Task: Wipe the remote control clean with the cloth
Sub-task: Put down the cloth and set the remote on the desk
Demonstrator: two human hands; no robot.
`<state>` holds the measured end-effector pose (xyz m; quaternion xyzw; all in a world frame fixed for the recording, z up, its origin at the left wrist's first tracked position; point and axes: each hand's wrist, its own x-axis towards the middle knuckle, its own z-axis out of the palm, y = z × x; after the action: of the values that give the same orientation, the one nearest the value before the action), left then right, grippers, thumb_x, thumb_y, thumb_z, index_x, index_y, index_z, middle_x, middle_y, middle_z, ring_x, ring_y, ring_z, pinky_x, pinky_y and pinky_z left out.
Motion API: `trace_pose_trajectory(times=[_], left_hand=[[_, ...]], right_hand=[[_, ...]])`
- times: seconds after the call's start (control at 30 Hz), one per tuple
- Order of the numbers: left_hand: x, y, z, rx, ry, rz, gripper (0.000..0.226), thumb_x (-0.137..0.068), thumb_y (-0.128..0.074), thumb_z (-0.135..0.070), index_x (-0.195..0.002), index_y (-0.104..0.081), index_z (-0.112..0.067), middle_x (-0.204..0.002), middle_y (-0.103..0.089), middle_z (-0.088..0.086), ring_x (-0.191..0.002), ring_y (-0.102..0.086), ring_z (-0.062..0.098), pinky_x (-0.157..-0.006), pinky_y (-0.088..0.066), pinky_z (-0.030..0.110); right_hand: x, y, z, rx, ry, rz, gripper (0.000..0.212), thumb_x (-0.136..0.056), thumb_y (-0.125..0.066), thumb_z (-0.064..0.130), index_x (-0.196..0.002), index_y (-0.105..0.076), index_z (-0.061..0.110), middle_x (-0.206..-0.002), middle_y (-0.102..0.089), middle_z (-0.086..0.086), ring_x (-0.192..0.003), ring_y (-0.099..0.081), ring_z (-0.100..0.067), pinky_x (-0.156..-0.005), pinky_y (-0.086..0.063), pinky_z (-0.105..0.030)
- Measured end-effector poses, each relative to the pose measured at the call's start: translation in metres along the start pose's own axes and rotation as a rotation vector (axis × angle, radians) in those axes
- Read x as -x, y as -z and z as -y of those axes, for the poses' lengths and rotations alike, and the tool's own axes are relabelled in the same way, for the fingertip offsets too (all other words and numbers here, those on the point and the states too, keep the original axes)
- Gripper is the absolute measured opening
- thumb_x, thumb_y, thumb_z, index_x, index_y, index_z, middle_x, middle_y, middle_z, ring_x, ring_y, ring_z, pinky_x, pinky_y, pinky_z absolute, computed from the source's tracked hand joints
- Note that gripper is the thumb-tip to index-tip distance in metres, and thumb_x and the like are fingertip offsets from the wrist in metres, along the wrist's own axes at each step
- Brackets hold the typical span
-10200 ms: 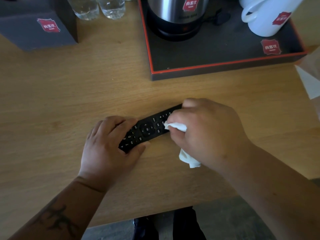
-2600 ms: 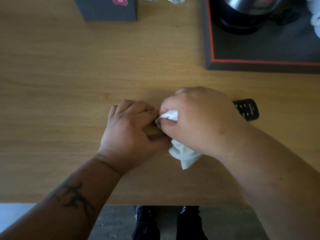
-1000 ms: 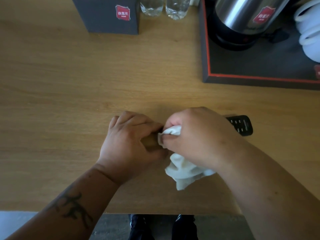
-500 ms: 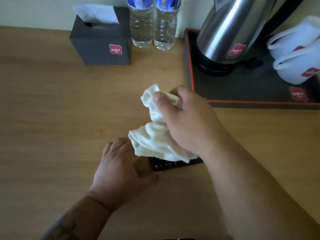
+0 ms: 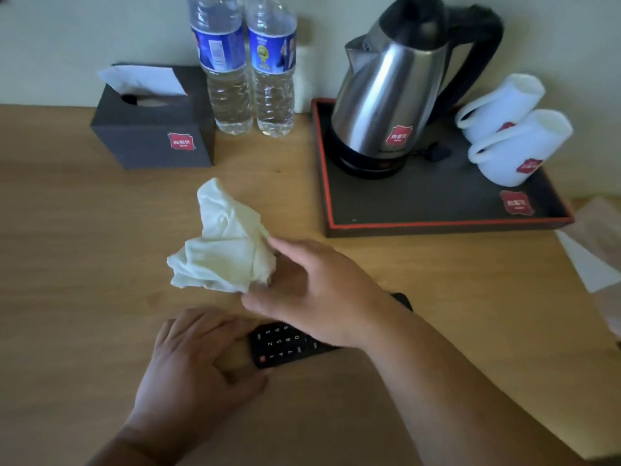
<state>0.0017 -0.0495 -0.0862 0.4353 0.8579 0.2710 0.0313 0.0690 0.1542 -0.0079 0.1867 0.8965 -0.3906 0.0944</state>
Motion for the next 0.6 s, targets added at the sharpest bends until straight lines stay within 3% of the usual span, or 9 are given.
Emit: trace_pose_trajectory(times=[0.17,0.23,0.37,0.47,0.6], left_hand=[[-0.002,0.000,-0.001,-0.023,-0.004,-0.022,0.058,-0.054,-0.064,-0.058,-0.101,-0.075,-0.027,-0.100,-0.056,-0.021,-0.099,-0.052,0.011,-0.090,-0.031,0.020],[0.000,-0.002,0.002,-0.040,0.015,-0.010,0.060,-0.054,-0.065,-0.059,-0.104,-0.074,-0.028,-0.102,-0.059,-0.020,-0.100,-0.053,0.011,-0.096,-0.029,0.017],[0.000,-0.006,0.000,-0.101,0.048,-0.025,0.063,-0.059,-0.065,-0.065,-0.107,-0.075,-0.025,-0.105,-0.065,-0.013,-0.101,-0.055,0.014,-0.087,-0.037,0.031],[-0.002,-0.004,-0.012,-0.143,0.081,-0.038,0.072,-0.073,-0.049,-0.079,-0.114,-0.072,-0.025,-0.111,-0.065,-0.009,-0.103,-0.056,0.019,-0.088,-0.036,0.031],[-0.001,-0.002,-0.023,-0.279,0.175,0.059,0.090,-0.054,-0.060,-0.074,-0.131,-0.062,-0.028,-0.130,-0.058,-0.006,-0.118,-0.050,0.025,-0.100,-0.032,0.044]], right_hand=[[0.055,0.032,-0.068,0.276,0.027,0.060,0.115,-0.047,-0.066,0.090,-0.148,-0.034,0.046,-0.139,-0.035,0.033,-0.134,-0.024,0.007,-0.115,-0.024,-0.025],[0.069,0.036,-0.090,0.299,0.001,0.006,0.106,-0.052,-0.067,0.086,-0.146,-0.036,0.048,-0.133,-0.033,0.034,-0.130,-0.026,0.007,-0.114,-0.026,-0.024],[0.080,0.033,-0.101,0.390,0.058,-0.059,0.095,-0.063,-0.057,0.084,-0.147,-0.035,0.047,-0.135,-0.036,0.026,-0.132,-0.028,-0.002,-0.114,-0.026,-0.029],[0.070,0.023,-0.087,0.464,0.199,-0.076,0.086,-0.072,-0.054,0.077,-0.147,-0.040,0.037,-0.132,-0.049,0.017,-0.127,-0.039,-0.010,-0.112,-0.029,-0.034],[0.050,0.014,-0.079,0.442,0.254,-0.065,0.058,-0.082,-0.064,0.055,-0.133,-0.055,0.030,-0.122,-0.057,0.010,-0.115,-0.049,-0.017,-0.106,-0.039,-0.035]])
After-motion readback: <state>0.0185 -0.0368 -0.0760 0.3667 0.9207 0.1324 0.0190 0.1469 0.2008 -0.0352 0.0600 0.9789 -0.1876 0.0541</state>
